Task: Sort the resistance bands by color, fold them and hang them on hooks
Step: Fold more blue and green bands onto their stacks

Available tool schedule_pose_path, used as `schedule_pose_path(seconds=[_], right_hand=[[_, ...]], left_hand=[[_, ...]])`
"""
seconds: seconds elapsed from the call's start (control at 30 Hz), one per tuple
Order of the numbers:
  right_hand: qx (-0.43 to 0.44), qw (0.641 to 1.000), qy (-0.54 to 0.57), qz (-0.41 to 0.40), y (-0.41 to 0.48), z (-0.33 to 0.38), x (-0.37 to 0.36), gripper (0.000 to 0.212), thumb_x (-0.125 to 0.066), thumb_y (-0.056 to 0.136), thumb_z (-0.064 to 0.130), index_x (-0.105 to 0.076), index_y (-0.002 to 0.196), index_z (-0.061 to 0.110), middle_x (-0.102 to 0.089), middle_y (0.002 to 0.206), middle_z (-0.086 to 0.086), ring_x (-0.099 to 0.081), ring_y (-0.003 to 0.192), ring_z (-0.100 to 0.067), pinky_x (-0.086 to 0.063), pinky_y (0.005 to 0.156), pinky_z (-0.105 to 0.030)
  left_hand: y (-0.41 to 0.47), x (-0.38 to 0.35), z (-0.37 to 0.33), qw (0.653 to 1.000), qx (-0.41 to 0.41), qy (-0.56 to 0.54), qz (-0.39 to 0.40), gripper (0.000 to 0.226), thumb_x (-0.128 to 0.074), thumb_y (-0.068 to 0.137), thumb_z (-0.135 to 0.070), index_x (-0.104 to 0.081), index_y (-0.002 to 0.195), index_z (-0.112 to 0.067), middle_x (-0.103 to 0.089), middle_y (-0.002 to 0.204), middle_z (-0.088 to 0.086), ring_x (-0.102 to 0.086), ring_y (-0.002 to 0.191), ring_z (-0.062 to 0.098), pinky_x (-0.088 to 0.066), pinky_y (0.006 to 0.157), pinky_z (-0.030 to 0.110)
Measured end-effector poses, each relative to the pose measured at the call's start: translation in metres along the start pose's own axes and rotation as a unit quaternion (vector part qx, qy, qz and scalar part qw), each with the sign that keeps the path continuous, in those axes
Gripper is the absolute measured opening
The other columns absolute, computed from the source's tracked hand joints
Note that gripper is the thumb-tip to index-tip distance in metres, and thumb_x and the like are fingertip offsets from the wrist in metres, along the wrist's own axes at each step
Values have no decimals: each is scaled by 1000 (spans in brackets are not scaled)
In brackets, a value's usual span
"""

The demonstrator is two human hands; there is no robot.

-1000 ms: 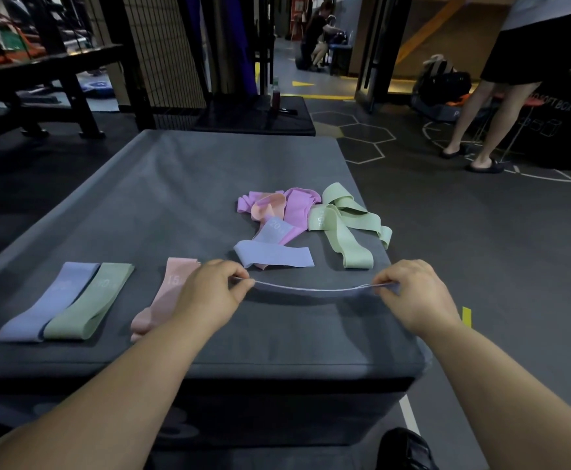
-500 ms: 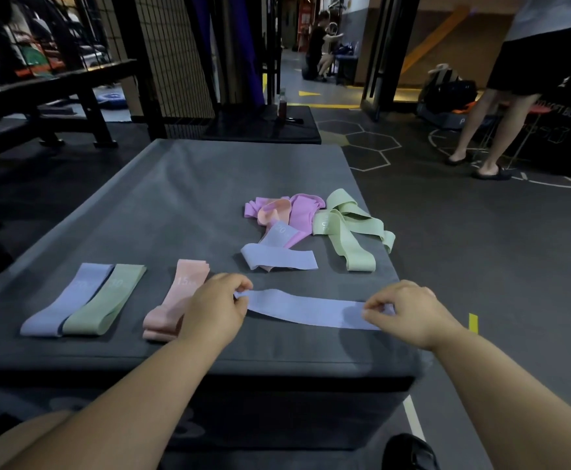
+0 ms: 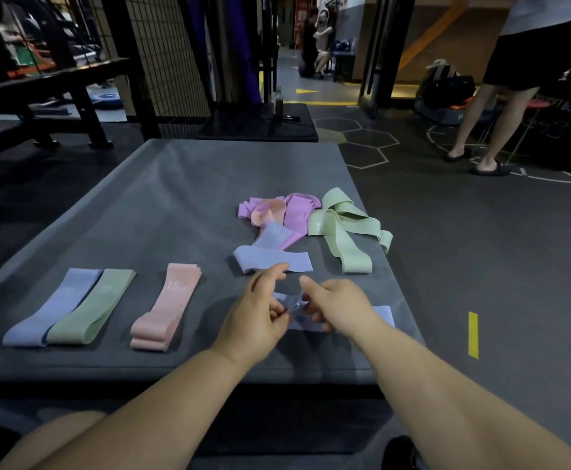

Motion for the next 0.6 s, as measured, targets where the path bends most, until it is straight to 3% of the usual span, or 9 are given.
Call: schedule_pose_path(seconds=[0.1,0.2,0.3,0.43,0.5,0.6], right_hand=[[-17,1000,-6,-19,4,-5,5,26,-62,91,23,-64,68,11,-61,59,-4,-56,55,-16,-47,47,-22],[-31,999,6,-18,5,-9,8,18,-54,86,8,-64,71,7,-59,59,-8,-54,57,-20,-46,47,-20],[-29,999,-7,-20,5,-11,14,17,-54,85,9,-63,71,9,-57,56,-4,-49,52,-18,-45,48,-21],[-24,999,-5,-28,5,-14,27,15,-55,84,11,-65,74,7,-56,53,1,-48,57,-18,-42,57,-27],[-16,999,-6,-41,4,-15,38,17,-55,84,12,-66,74,3,-58,53,2,-49,59,-17,-41,60,-28],[-13,998,4,-57,4,-17,54,20,-54,83,13,-64,67,6,-57,52,3,-48,60,-19,-39,59,-30]], left_hand=[[1,-6,-2,1000,-26,-2,7,76,-66,78,4,-38,130,-44,-40,121,-29,-58,83,3,-49,73,12],[2,-2,-6,994,-82,74,-23,66,-71,70,-5,-54,131,-23,-48,127,-14,-53,103,1,-46,88,20],[4,2,-7,978,-124,157,-65,66,-67,60,-22,-57,125,-19,-58,127,-3,-45,117,12,-40,97,32],[11,-8,14,989,-18,142,38,74,-72,73,-31,-43,141,-27,-51,136,-11,-36,129,11,-32,108,36],[13,-14,18,987,8,133,88,78,-74,76,-30,-36,144,-29,-54,131,-17,-39,128,11,-28,105,32],[16,-13,17,988,20,110,105,72,-76,74,-25,-41,137,-29,-54,114,-20,-48,118,11,-33,101,29]])
Point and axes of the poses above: each hand's wrist, its own y-axis towards the middle knuckle, its own x-axis out of the back of the hand, z = x × y, the point moved 10 cm from there along y, towards the middle knuckle
